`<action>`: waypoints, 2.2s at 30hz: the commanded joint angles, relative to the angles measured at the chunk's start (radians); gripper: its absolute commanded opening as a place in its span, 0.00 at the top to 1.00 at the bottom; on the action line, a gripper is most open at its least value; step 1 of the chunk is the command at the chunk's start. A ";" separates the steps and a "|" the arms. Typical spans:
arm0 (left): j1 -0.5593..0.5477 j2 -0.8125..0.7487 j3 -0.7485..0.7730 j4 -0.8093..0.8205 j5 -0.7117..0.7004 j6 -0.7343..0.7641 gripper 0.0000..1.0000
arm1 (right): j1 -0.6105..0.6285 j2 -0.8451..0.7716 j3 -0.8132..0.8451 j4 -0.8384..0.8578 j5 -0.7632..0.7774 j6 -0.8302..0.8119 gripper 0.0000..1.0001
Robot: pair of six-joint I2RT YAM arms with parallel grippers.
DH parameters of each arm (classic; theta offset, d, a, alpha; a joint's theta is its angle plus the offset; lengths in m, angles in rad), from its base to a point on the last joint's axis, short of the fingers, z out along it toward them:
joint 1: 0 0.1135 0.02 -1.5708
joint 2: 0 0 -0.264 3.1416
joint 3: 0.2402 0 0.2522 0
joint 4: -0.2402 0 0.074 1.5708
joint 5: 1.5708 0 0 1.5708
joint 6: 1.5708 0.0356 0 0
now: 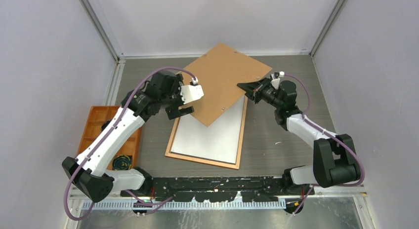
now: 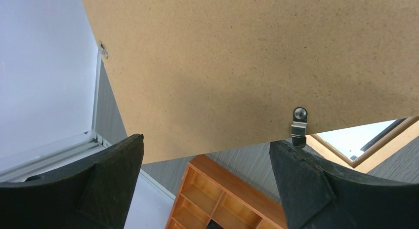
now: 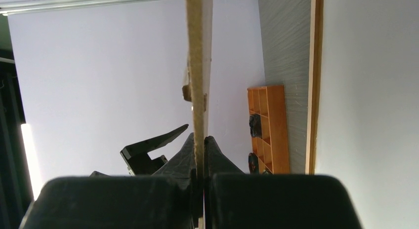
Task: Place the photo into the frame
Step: Turn over the photo frame item on the photo frame.
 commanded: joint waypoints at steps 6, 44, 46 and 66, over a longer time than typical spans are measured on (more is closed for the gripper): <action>-0.023 0.034 0.050 0.014 -0.003 -0.013 0.00 | 0.047 0.001 0.050 0.133 -0.001 0.014 0.99; -0.190 0.065 0.145 -0.142 0.013 -0.229 0.00 | 0.067 -0.061 0.034 -0.059 0.056 -0.232 0.99; -0.190 0.064 0.168 -0.171 0.006 -0.226 0.00 | 0.063 -0.063 0.039 -0.060 0.033 -0.233 0.99; 0.275 0.312 0.189 -0.084 -0.005 -0.237 0.01 | -0.018 -0.120 -0.016 -0.286 -0.394 -0.447 0.99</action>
